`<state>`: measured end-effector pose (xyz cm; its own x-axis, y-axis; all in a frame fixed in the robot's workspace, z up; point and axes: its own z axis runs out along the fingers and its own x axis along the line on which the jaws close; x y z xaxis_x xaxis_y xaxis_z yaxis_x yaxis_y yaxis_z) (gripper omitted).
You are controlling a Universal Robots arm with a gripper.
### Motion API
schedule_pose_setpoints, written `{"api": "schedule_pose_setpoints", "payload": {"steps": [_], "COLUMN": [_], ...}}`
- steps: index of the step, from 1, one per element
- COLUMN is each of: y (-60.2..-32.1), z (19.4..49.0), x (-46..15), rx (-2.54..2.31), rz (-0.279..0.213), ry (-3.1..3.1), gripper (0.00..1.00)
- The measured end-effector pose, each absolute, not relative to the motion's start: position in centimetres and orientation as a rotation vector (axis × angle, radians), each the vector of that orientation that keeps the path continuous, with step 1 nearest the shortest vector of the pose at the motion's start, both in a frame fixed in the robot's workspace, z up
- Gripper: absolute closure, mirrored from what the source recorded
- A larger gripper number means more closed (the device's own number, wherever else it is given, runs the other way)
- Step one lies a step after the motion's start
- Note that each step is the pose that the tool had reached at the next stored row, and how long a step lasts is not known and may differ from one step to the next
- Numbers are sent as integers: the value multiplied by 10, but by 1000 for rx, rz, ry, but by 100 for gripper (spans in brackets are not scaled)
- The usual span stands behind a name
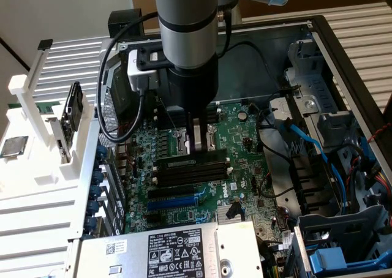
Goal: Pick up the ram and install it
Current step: 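Insert the ram into the slot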
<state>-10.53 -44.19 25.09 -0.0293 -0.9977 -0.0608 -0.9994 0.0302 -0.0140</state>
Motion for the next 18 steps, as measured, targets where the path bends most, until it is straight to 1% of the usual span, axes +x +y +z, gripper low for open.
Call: {"api": "schedule_pose_setpoints", "payload": {"steps": [18], "y": [-444], "z": [250], "x": [-100], "rx": [-2174], "rz": [87], "ry": [2226], "gripper": [88]}}
